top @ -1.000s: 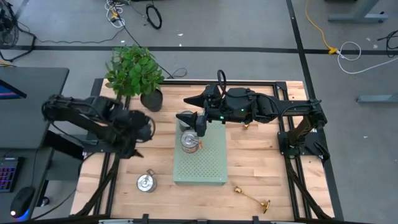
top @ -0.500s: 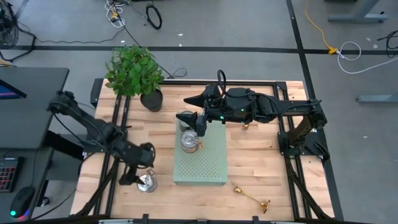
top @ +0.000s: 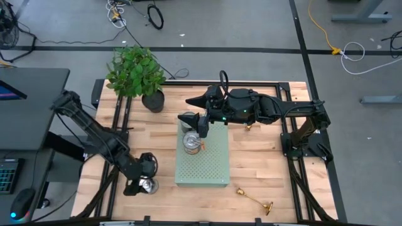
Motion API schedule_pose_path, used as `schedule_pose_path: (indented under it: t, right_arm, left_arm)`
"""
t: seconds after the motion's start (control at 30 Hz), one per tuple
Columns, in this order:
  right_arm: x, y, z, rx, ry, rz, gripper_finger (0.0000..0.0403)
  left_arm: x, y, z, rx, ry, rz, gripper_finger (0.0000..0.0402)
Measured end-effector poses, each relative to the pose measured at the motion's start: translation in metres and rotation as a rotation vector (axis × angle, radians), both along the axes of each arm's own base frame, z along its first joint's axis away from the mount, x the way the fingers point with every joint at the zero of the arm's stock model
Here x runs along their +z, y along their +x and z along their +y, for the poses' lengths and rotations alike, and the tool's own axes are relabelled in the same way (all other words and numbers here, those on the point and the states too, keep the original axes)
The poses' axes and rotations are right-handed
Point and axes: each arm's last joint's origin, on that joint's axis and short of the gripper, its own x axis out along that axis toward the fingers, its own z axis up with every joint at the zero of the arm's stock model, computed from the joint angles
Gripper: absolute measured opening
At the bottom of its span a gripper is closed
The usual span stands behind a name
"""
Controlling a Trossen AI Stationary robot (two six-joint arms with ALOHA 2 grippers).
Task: Pick & Place candle stick holders
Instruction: Put the brown scented candle on the shelf
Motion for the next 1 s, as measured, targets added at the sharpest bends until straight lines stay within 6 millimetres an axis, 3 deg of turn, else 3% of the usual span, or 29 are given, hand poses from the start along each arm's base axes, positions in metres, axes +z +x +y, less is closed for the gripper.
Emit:
schedule_pose_path:
  t: [0.43, 0.7, 1.0]
  right_arm:
    - [0.000, 0.000, 0.000, 0.000, 0.000, 0.000, 0.0388]
    - [0.000, 0.000, 0.000, 0.000, 0.000, 0.000, 0.0388]
    - [0.000, 0.000, 0.000, 0.000, 0.000, 0.000, 0.0388]
  left_arm:
    - [-0.010, -0.022, -0.008, -0.178, 0.127, 0.065, 0.0397]
    - [-0.025, -0.021, -0.013, -0.150, 0.093, 0.013, 0.0397]
    - [-0.028, -0.019, -0.013, -0.152, 0.129, -0.033, 0.0397]
